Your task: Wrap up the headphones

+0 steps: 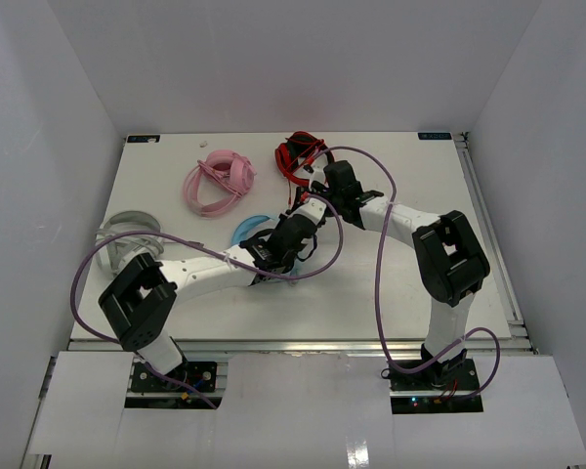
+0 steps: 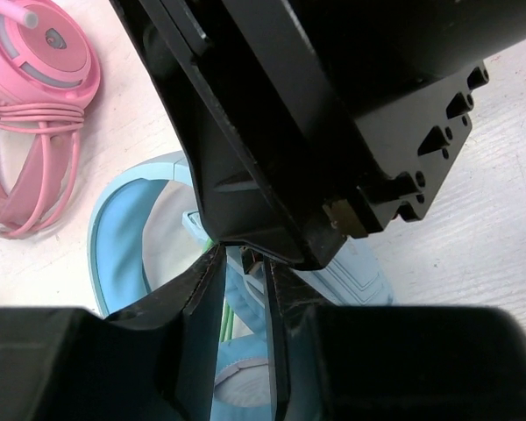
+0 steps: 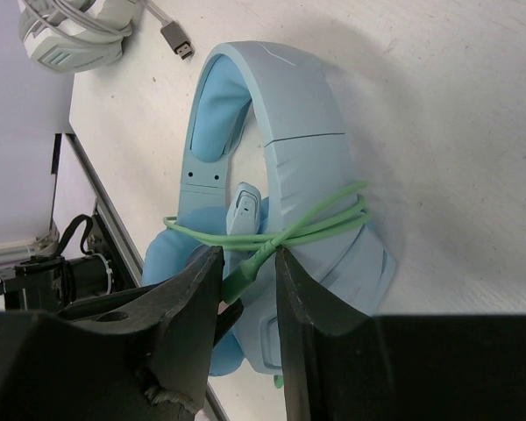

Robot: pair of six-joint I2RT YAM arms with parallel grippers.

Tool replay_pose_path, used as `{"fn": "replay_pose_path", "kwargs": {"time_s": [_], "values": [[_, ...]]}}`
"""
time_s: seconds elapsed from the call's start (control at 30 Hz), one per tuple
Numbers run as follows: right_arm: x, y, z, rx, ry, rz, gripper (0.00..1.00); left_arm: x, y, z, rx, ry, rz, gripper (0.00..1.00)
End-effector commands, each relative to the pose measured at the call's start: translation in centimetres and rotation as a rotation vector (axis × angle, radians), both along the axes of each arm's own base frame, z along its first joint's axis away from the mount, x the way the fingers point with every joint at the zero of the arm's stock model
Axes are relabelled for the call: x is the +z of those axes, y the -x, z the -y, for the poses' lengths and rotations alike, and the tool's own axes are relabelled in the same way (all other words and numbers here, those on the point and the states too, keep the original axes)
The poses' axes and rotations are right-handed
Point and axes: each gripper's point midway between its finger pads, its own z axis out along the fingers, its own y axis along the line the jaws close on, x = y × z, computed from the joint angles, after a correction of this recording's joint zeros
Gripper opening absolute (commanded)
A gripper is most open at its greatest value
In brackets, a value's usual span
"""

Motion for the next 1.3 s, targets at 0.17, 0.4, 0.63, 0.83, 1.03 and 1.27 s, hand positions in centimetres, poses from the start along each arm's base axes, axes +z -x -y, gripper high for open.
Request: {"fn": "replay_pose_path", "kwargs": {"time_s": [0.17,0.4,0.63,0.83,1.03,1.27], "values": [[2.4,1.1,-0.7,0.059,-0.07,0.033,0.38,1.5,-1.1,0.6,0.006,0.011,0.053,0.0],[2.7,1.2,-0.7,0.064,-0.078,0.041,0.41,3.0,-1.0,0.3,0.024,0.048,0.081,0.0],[3.0,1.3,-0.6,0.068,-0.082,0.049,0.44,4.9,-0.7,-0.5,0.044,0.089,0.118,0.0],[3.3,1.5,-0.5,0.069,-0.087,0.057,0.5,5.1,-0.5,-1.1,0.077,0.115,0.124,0.0],[3.3,1.4,-0.2,0.05,-0.074,0.072,0.59,4.5,-0.4,-1.7,0.108,0.09,0.115,0.0],[3.1,1.3,0.2,0.033,-0.062,0.079,0.64,3.9,-0.3,-2.1,0.141,0.087,0.095,0.0]]}}
